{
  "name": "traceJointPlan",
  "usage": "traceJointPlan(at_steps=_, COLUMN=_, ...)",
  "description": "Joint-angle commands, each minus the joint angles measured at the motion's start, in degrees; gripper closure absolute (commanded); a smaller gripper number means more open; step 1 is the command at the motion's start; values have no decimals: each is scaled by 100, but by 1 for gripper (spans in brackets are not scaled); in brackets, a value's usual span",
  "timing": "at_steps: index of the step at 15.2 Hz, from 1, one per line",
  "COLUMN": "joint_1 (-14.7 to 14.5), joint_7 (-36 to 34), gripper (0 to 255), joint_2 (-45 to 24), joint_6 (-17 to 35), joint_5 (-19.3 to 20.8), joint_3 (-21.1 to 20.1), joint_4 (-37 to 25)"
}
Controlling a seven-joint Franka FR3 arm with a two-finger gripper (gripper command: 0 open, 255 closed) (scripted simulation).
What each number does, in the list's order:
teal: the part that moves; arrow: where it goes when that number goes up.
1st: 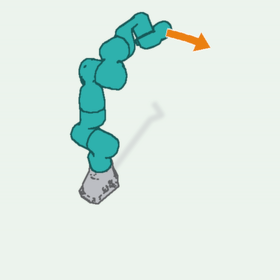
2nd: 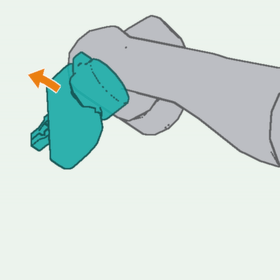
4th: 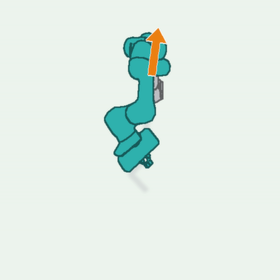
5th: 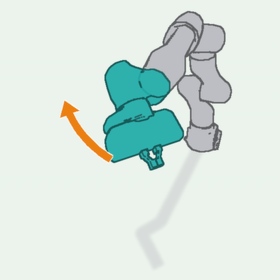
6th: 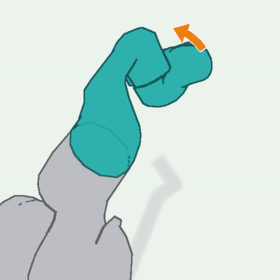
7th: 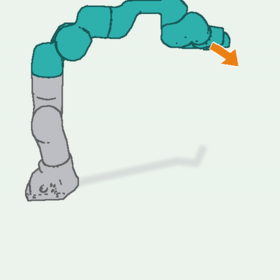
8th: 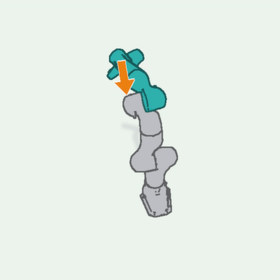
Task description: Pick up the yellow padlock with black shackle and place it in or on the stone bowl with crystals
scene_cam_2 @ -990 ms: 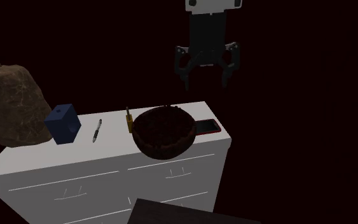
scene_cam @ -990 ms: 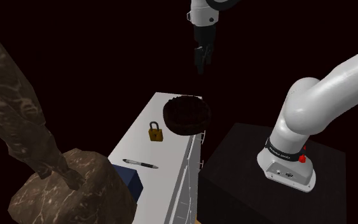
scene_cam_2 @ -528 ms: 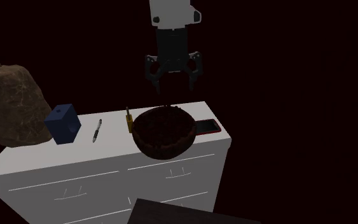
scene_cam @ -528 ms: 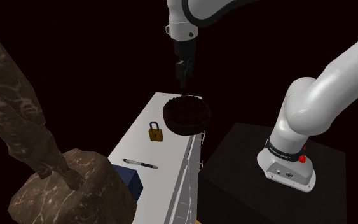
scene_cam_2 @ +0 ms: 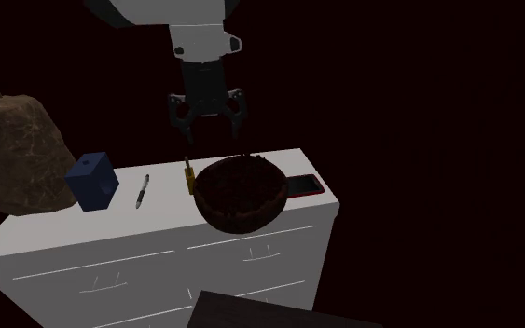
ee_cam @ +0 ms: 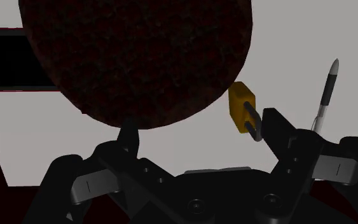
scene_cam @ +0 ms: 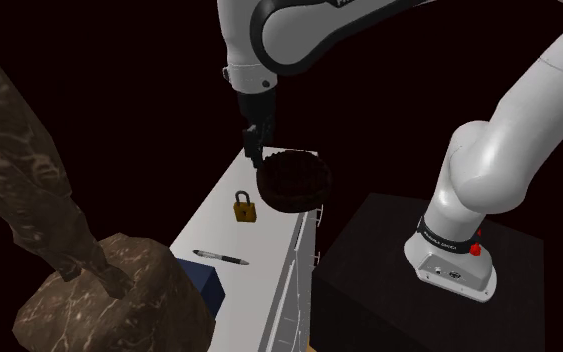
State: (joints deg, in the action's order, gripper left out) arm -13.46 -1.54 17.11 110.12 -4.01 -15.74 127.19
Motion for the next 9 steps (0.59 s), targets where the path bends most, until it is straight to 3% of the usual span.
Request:
traceJointPlan(at_steps=1, joint_1=-94, joint_7=-64, gripper=0, joint_2=-272, joint_6=107, joint_5=-5, joint_3=-146, joint_4=-187)
traceJointPlan(at_steps=5, joint_1=-281, joint_7=-225, gripper=0, joint_2=-838, joint_6=338, joint_5=52, joint_3=-440, joint_4=-557)
traceJointPlan(at_steps=9, joint_1=-287, joint_7=-245, gripper=0, joint_2=-928, joint_6=647, joint_5=75, joint_3=-457, joint_4=-333)
